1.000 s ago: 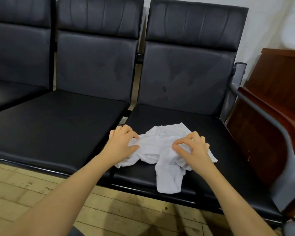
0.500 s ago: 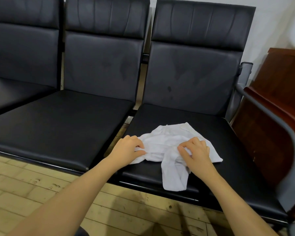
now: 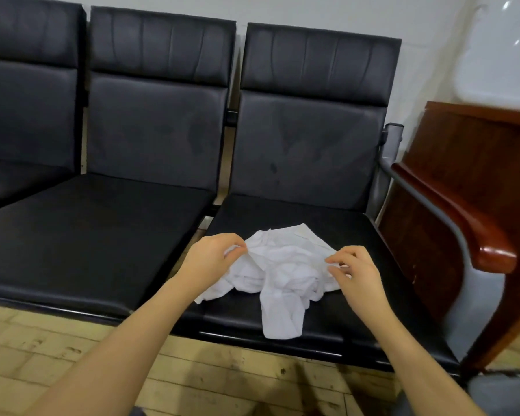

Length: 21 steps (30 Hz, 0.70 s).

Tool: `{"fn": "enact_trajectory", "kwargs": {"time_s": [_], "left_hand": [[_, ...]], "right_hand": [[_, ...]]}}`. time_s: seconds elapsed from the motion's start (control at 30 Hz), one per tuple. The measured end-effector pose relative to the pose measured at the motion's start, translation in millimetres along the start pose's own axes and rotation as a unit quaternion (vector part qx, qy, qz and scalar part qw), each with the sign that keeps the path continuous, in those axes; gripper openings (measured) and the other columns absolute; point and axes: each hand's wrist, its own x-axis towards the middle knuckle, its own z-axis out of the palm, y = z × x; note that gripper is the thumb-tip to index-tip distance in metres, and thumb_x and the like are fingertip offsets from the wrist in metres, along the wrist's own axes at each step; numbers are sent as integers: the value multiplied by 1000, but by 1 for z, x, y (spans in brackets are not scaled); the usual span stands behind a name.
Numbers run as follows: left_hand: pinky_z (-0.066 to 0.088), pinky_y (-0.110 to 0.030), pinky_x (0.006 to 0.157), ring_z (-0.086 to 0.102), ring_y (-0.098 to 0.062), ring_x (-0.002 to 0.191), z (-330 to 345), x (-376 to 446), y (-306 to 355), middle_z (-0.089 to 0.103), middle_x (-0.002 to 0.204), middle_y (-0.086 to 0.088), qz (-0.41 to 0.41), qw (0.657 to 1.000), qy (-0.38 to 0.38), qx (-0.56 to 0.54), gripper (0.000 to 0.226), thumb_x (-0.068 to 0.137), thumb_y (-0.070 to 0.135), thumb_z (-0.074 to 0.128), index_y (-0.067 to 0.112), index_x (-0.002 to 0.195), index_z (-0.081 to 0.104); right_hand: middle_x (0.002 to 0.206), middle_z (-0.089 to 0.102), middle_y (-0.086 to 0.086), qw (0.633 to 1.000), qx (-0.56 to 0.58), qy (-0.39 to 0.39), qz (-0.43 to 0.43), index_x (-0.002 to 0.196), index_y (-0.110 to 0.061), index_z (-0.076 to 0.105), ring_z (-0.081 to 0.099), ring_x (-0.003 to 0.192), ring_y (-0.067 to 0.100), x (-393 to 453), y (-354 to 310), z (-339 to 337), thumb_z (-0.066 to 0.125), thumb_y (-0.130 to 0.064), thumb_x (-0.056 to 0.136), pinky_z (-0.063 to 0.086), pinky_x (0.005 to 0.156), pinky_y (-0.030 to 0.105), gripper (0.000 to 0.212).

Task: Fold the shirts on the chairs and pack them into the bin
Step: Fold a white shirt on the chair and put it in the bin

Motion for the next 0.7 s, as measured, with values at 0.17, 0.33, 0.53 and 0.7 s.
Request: {"fn": "enact_trajectory", "kwargs": {"time_s": [0.17,0.33,0.53,0.7], "left_hand": [[48,-27,88,60,-11,94,-8,22,13,65,98,2,-12,998,-51,-18,17,92,15,59,16,102,72],[48,-27,85,60,-15,91,-17,33,28,63,95,-5,5,998,-61,-13,18,92,12,58,11,101,74],[41,-9,83,58,-10,92,-23,48,35,62,97,1,23,1000,4,-3,19,93,11,58,12,106,72],[41,-20,89,57,-14,99,-43,83,63,60,107,0,55,996,53,39,24,96,14,53,14,114,68]], "right_hand": [[106,43,-9,999,-14,0,32,106,-9,69,53,87,3,1,4,-13,66,-3,86,39,78,-2,21],[107,44,-5,998,-51,-14,35,101,-9,71,54,92,11,6,5,-24,64,-8,88,39,71,7,14],[89,58,-6,997,-77,-22,8,95,-19,72,54,78,6,22,-12,-45,63,-15,90,40,69,12,11],[96,64,-3,998,-25,64,1,99,-16,71,58,88,10,51,-51,-80,62,-17,91,41,80,18,12]]}}
